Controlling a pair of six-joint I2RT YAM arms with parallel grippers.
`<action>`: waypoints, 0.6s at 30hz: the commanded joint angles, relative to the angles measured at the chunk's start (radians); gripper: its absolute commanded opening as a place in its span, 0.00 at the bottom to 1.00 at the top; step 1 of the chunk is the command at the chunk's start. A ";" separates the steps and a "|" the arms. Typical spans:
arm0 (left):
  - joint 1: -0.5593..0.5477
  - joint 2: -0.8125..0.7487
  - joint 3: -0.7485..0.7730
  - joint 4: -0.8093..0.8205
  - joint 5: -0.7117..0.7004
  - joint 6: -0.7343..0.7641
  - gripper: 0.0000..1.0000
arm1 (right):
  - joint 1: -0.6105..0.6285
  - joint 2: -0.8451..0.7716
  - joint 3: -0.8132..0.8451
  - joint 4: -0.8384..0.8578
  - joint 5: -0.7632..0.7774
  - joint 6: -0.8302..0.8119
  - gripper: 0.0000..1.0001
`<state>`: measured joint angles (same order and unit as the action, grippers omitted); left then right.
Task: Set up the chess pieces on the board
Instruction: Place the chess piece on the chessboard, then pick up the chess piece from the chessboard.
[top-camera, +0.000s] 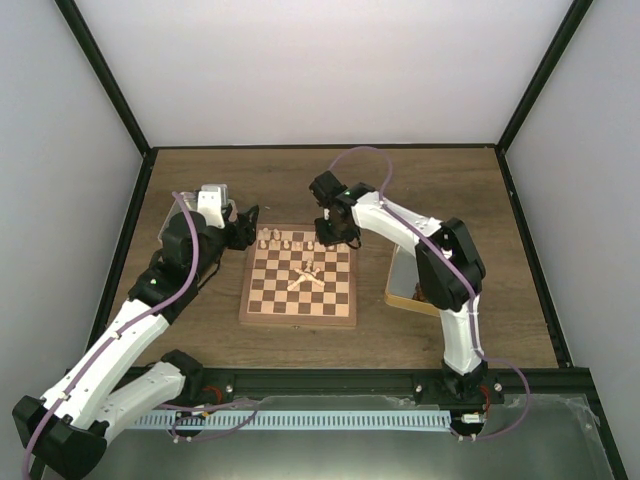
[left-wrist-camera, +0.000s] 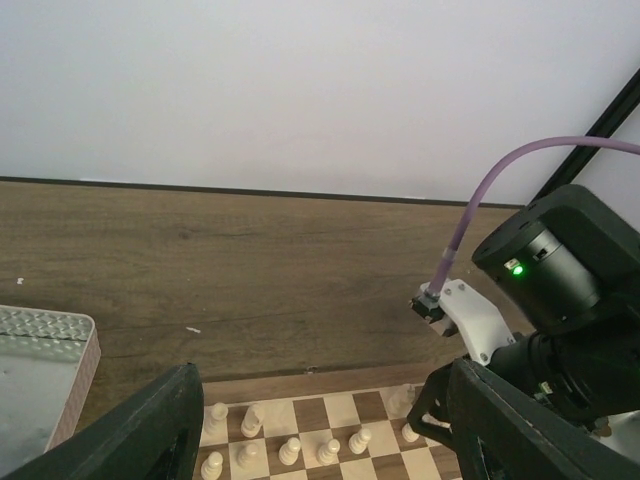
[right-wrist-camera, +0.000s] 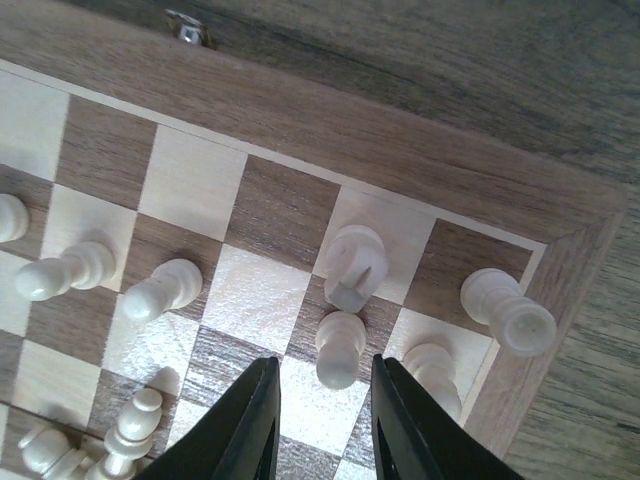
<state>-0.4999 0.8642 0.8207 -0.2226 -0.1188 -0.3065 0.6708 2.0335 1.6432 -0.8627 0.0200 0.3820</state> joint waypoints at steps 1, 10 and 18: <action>0.000 0.001 -0.008 0.011 0.007 0.003 0.69 | 0.000 -0.079 0.029 0.015 0.009 0.024 0.28; 0.000 0.019 -0.007 0.014 0.035 -0.002 0.69 | 0.047 -0.191 -0.104 0.095 -0.070 0.034 0.36; 0.000 0.031 -0.006 0.022 0.045 -0.009 0.69 | 0.133 -0.275 -0.296 0.199 -0.177 0.048 0.41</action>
<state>-0.4999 0.8883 0.8207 -0.2211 -0.0875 -0.3107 0.7570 1.8072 1.4117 -0.7238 -0.0856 0.4168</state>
